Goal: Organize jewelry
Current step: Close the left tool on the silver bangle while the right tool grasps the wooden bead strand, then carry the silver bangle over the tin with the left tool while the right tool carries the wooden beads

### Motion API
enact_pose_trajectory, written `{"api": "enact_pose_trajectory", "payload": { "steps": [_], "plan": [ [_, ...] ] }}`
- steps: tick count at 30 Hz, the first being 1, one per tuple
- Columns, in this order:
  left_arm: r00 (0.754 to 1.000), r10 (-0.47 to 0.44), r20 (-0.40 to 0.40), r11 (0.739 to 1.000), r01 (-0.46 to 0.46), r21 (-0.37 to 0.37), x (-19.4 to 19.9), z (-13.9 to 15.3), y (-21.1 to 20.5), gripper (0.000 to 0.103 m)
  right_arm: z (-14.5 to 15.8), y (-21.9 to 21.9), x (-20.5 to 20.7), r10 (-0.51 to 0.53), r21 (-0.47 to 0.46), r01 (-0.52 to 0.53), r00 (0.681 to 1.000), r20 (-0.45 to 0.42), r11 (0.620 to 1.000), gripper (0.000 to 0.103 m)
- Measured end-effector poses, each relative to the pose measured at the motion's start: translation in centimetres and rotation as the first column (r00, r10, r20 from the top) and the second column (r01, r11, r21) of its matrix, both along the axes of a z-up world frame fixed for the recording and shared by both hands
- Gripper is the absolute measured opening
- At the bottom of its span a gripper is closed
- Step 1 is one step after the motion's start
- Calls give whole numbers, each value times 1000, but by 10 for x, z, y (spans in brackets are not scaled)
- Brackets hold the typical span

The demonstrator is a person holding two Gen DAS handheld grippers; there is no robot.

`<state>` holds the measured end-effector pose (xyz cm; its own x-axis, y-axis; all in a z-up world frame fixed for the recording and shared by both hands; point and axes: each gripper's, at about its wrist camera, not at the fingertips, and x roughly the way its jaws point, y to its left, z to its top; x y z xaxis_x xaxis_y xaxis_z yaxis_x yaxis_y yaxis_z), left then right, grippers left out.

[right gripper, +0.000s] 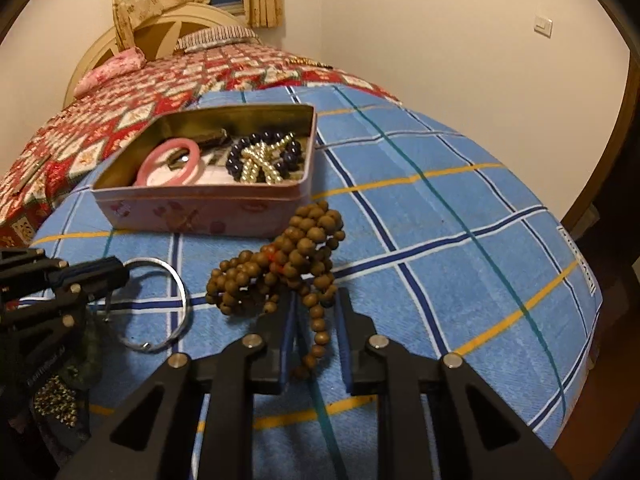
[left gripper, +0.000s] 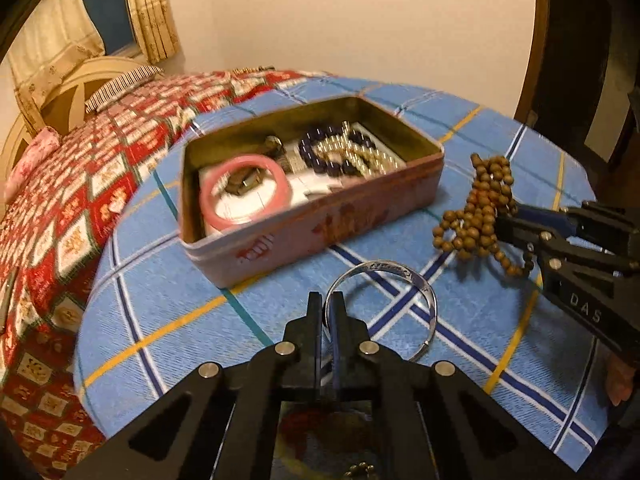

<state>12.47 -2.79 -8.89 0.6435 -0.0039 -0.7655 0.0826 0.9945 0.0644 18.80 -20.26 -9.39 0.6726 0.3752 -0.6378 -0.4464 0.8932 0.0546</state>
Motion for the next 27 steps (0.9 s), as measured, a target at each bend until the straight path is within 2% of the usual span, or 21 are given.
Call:
{"api": "enact_pose_trajectory", "payload": {
  "steps": [14, 27],
  "plan": [
    [990, 62, 130, 997, -68, 47, -18, 43, 17, 2, 18, 4, -16, 14, -7, -14, 997, 78, 1000, 21],
    [986, 93, 137, 995, -98, 29, -16, 49, 28, 2, 26, 6, -22, 29, -8, -28, 994, 103, 1000, 21]
  ]
}}
